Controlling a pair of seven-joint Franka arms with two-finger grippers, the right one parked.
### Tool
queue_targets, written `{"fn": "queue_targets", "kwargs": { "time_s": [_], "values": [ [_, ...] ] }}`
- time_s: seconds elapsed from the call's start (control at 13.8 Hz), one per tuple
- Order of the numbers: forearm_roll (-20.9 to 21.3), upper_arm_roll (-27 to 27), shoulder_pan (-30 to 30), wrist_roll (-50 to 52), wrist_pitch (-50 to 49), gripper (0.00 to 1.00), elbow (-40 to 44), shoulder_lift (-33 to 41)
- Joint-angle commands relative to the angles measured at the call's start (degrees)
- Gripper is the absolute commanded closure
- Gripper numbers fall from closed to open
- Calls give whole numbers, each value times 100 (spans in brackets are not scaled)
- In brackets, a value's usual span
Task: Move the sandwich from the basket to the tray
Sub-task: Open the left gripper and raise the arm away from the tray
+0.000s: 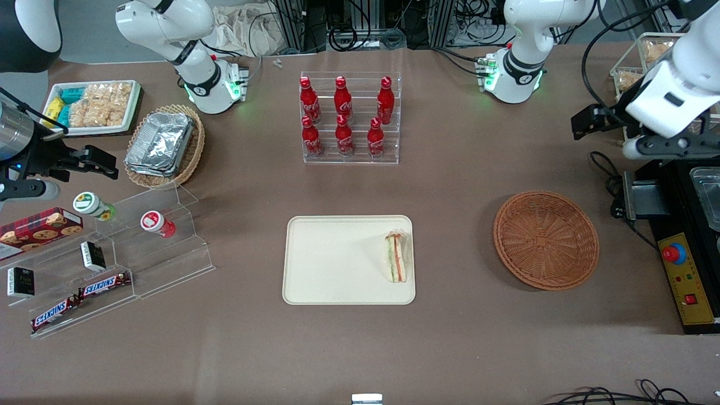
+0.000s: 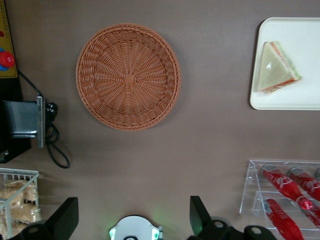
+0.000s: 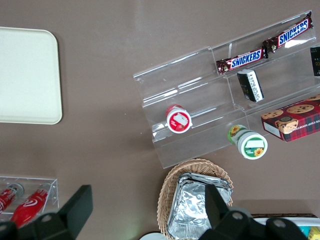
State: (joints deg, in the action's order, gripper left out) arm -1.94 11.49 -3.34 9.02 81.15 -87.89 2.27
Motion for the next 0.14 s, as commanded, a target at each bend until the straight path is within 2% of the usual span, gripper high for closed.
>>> {"fn": "queue_targets", "kwargs": {
  "time_s": [0.0, 0.07],
  "values": [
    [-202, 195, -245, -93, 23, 0, 113, -76],
    [-202, 222, -289, -102, -12, 0, 175, -103]
  ]
}}
